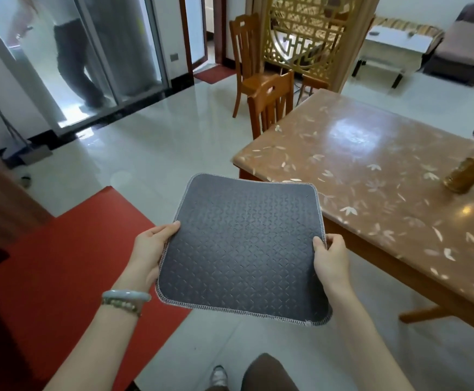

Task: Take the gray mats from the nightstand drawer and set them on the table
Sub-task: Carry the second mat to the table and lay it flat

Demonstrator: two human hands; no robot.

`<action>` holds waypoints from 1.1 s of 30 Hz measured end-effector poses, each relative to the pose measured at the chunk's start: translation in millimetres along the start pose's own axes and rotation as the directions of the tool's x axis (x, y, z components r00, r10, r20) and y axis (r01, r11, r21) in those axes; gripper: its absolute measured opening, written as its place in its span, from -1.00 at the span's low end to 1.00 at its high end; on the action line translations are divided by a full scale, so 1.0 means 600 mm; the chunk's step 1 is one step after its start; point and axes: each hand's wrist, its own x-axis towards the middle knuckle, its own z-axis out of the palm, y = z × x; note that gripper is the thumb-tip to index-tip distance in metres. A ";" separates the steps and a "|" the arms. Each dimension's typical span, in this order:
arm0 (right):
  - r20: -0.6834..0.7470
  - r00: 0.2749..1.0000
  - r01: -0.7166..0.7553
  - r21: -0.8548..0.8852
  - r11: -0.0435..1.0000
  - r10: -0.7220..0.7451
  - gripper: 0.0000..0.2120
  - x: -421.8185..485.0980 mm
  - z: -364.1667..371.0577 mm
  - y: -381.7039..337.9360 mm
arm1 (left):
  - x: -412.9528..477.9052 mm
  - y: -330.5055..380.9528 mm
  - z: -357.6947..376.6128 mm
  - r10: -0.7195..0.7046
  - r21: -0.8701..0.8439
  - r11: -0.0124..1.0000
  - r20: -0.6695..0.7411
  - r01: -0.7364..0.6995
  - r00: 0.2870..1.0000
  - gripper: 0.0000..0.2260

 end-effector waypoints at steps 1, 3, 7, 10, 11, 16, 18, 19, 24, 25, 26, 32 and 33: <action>0.000 1.000 0.001 -0.004 1.000 -0.001 -0.93 0.009 0.010 -0.009 | 0.015 0.007 0.000 -0.003 -0.002 1.000 0.004 0.003 1.000 -0.85; 0.006 1.000 -0.003 -0.002 1.000 0.003 -0.91 0.035 0.034 -0.025 | 0.051 0.021 0.001 -0.014 -0.012 1.000 0.013 0.014 1.000 -0.85; -0.004 1.000 -0.003 -0.008 1.000 0.003 -0.90 0.101 0.084 -0.054 | 0.132 0.046 0.011 -0.028 -0.021 0.999 0.017 0.029 0.999 -0.88; -0.010 1.000 0.000 -0.006 1.000 0.000 -0.92 0.167 0.124 -0.079 | 0.205 0.072 0.032 -0.033 -0.033 0.999 0.022 0.034 0.999 -0.88; -0.010 1.000 -0.002 -0.012 1.000 0.002 -0.91 0.190 0.136 -0.088 | 0.231 0.082 0.041 -0.035 -0.030 0.999 0.020 0.036 0.999 -0.88; -0.016 1.000 -0.014 -0.001 1.000 0.014 -0.86 0.321 0.198 -0.144 | 0.366 0.150 0.106 -0.031 -0.021 0.999 0.041 0.032 0.999 -0.87; -0.032 0.999 -0.011 0.010 1.000 0.011 -0.87 0.373 0.217 -0.167 | 0.417 0.178 0.134 -0.022 -0.013 1.000 0.050 0.023 0.999 -0.88; -0.037 0.999 -0.005 0.017 1.000 0.006 -0.87 0.396 0.226 -0.178 | 0.438 0.191 0.146 -0.019 -0.015 1.000 0.059 0.020 0.998 -0.87; -0.036 0.999 -0.009 0.027 1.000 0.010 -0.87 0.497 0.274 -0.231 | 0.536 0.239 0.189 -0.028 0.003 1.000 0.058 0.027 0.998 -0.88; -0.041 0.999 -0.006 0.028 1.000 0.008 -0.87 0.516 0.284 -0.240 | 0.556 0.247 0.195 -0.034 0.004 0.999 0.059 0.033 0.998 -0.88; -0.050 0.999 -0.004 0.029 1.000 0.005 -0.88 0.532 0.294 -0.250 | 0.576 0.256 0.201 -0.041 0.005 0.999 0.059 0.041 0.997 -0.88; -0.104 0.994 -0.022 -0.027 0.999 0.019 -0.86 0.625 0.367 -0.299 | 0.712 0.307 0.235 -0.068 0.042 0.997 0.090 0.065 0.994 -0.87; -0.118 0.993 -0.030 -0.019 0.999 0.028 -0.86 0.642 0.383 -0.308 | 0.741 0.319 0.241 -0.072 0.053 0.996 0.106 0.067 0.992 -0.87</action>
